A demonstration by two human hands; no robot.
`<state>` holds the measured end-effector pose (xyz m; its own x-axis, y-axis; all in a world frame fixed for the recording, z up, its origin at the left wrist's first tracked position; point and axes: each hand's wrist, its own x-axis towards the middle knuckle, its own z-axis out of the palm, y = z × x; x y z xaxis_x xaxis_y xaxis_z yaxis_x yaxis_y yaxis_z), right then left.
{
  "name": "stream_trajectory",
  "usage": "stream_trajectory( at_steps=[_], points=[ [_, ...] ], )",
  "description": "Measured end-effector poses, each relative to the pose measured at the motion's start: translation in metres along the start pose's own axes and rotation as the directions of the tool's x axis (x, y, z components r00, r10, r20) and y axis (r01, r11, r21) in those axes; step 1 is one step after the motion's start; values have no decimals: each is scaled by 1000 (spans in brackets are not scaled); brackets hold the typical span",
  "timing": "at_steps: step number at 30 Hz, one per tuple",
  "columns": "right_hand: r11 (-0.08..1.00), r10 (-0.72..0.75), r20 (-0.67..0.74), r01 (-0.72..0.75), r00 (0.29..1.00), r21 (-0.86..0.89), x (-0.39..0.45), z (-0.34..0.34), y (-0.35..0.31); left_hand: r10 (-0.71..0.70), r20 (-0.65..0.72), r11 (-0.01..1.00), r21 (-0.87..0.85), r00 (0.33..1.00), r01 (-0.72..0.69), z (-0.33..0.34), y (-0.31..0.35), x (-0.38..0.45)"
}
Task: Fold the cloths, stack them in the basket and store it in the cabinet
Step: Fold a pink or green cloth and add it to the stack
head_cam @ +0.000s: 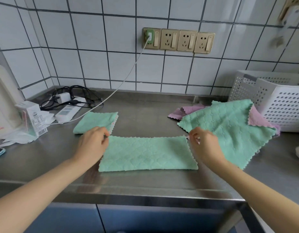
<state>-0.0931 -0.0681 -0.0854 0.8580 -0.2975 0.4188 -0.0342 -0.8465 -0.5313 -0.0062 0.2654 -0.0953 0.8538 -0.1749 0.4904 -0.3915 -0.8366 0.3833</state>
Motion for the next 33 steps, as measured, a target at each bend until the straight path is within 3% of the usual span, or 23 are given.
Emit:
stream_trajectory(
  at_steps=[2, 4, 6, 8, 18, 24, 28, 33],
  points=[
    [963, -268, 68, 266, 961, 31, -30, 0, -12, 203, 65, 972, -137, 977, -192, -5, 21, -23],
    [889, -455, 216, 454, 864, 57, -53, 10, -23, 309, 326, 943, -231, 893, -242, -4, 47, -47],
    [828, -544, 332, 557, 771, 64, -66, 20, -28, 346, 549, 938, -187, 761, -292, 0, 66, -65],
    [792, -573, 376, 610, 728, 23, -71, 25, -26, 341, 632, 930, -120, 696, -346, 5, 70, -75],
    [823, -495, 382, 562, 781, -83, -69, -14, 21, 214, 620, 970, -46, 755, -238, -22, 8, -95],
    [756, -529, 330, 611, 782, -235, -60, -14, 30, 209, 484, 962, 55, 850, -268, -17, 29, -94],
    [709, -546, 288, 616, 787, -342, -60, -18, 15, 271, 503, 957, -54, 820, -284, -3, 64, -96],
    [711, -619, 257, 668, 742, -220, -98, -32, -40, 354, 492, 935, -161, 795, -316, 18, 95, -95]
  ],
)
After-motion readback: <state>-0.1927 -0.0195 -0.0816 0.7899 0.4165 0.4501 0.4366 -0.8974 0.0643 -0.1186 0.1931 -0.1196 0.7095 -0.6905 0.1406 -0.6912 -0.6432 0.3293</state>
